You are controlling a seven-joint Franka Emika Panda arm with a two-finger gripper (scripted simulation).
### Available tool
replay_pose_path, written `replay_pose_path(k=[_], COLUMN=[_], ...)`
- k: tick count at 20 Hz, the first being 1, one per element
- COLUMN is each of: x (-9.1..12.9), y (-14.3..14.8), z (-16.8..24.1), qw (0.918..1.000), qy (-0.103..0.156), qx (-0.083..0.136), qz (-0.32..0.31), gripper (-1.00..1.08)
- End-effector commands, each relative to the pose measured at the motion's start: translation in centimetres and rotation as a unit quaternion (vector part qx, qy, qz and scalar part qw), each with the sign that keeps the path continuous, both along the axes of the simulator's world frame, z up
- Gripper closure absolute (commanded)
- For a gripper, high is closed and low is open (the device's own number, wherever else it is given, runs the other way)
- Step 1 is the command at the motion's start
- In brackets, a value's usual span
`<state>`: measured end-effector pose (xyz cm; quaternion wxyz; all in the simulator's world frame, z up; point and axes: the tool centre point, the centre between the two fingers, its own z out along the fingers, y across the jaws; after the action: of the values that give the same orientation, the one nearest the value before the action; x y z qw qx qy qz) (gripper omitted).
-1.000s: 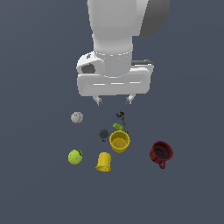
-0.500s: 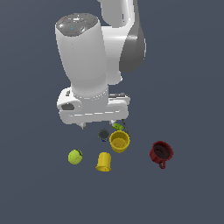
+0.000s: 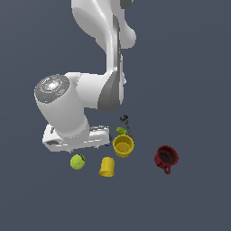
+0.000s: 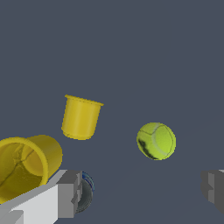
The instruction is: Pick up a designated object from a clutter of objects.
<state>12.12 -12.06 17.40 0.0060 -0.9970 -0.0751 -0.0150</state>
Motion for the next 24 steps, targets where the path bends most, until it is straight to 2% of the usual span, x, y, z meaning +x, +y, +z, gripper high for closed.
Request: replay_pose_path(k=[1,11,19,24], x=[0.4,0.7,0.7,0.6], y=[-1.6,-5.4,-5.8,-5.8], z=[-2.2,-7.6,-8.3,-10.2], qw=[1.0,0.9996,0.9995,0.9995], qy=[0.003,0.013,0.015,0.015], qx=[-0.002,-0.007,-0.007,-0.007], qz=[0.008,0.025,0.026,0.027], gripper=[-0.92,-0.92,-0.92,-0.92])
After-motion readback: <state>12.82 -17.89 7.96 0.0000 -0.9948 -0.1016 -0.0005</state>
